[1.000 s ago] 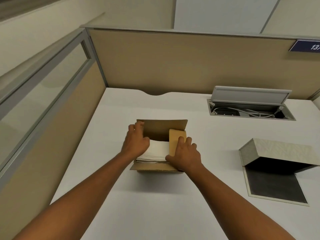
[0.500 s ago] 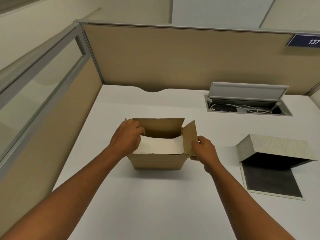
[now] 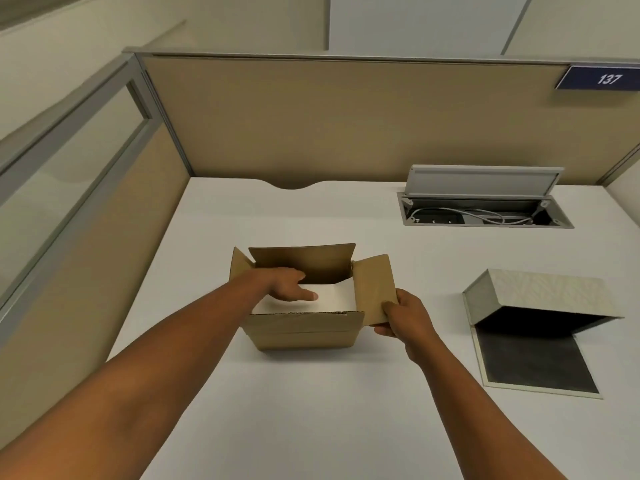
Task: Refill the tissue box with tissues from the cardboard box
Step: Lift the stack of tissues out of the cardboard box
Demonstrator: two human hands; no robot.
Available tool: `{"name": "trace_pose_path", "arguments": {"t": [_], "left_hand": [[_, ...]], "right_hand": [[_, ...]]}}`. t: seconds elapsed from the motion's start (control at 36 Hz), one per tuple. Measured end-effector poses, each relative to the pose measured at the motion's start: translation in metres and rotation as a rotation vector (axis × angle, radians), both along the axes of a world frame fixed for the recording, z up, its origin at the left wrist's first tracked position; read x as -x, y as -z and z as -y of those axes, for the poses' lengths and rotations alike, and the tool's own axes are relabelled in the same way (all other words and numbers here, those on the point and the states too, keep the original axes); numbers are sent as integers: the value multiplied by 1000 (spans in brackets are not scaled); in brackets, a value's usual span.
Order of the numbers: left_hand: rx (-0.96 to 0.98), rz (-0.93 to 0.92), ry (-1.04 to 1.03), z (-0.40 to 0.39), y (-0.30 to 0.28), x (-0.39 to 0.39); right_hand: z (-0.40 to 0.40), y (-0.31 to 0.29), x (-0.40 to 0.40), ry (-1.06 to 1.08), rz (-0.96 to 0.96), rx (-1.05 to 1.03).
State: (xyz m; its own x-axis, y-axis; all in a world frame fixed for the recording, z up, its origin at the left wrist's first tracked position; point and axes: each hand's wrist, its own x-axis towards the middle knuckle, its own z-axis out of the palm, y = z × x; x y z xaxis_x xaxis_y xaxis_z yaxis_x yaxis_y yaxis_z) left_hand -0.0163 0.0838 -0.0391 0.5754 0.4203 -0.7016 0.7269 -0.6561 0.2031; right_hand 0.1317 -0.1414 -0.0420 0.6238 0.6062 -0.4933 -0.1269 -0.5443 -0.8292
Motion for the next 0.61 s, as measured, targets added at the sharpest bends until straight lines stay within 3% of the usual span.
{"name": "trace_pose_path", "arguments": {"t": [0.19,0.61], "left_hand": [[33,-163,5,-13,9,-2],[57,-247,-64,-15,10,-9]], "right_hand": [[2,5,0,7,30,-12],[0,5,3,57,59,-4]]}}
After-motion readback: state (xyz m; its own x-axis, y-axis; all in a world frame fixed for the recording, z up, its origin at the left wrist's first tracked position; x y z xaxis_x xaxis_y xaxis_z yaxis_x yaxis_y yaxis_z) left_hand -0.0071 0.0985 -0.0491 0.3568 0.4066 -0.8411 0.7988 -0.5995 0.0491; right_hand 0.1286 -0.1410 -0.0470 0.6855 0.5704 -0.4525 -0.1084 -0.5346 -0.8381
